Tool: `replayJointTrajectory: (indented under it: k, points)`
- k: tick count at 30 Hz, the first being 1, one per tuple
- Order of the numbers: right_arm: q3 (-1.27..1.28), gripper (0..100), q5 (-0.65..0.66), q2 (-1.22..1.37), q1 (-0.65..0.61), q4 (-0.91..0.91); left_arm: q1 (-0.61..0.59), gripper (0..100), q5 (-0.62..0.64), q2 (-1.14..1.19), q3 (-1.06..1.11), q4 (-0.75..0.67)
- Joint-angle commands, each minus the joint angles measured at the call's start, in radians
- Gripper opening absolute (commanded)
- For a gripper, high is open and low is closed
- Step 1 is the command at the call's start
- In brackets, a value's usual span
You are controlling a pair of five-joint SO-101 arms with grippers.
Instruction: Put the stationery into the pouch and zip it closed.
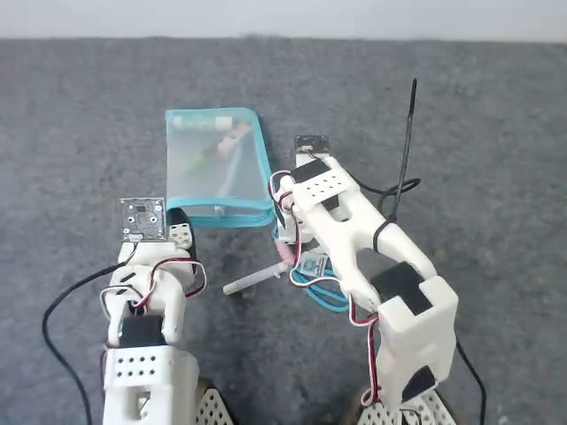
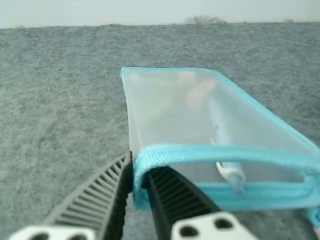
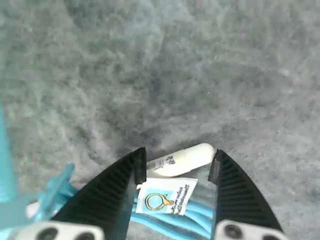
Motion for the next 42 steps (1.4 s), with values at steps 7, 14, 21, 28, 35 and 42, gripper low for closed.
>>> replayJointTrajectory:
  k: [7, 14, 21, 28, 35, 42]
  points:
    - [-0.058, 3.4, -0.015, 0.027, 0.200, -0.030, 0.006, 1, -0.006, -0.015, -0.056, -0.029]
    - [-0.060, 2.4, -0.006, 0.013, 0.266, 0.004, 0.006, 1, -0.006, -0.015, -0.056, -0.029]
    - [0.017, 2.4, 0.249, -0.191, 0.170, 0.018, 0.008, 1, -0.006, -0.015, -0.056, -0.028]
    - [0.295, 13.6, 0.554, -0.392, 0.012, -0.196, 0.008, 1, -0.006, -0.015, -0.056, -0.026]
    - [0.348, 21.0, 0.772, -0.357, -0.016, -0.199, 0.008, 1, -0.006, -0.015, -0.056, -0.025]
    - [0.362, 21.0, 0.844, -0.334, -0.004, -0.236, 0.008, 1, -0.006, -0.015, -0.054, -0.025]
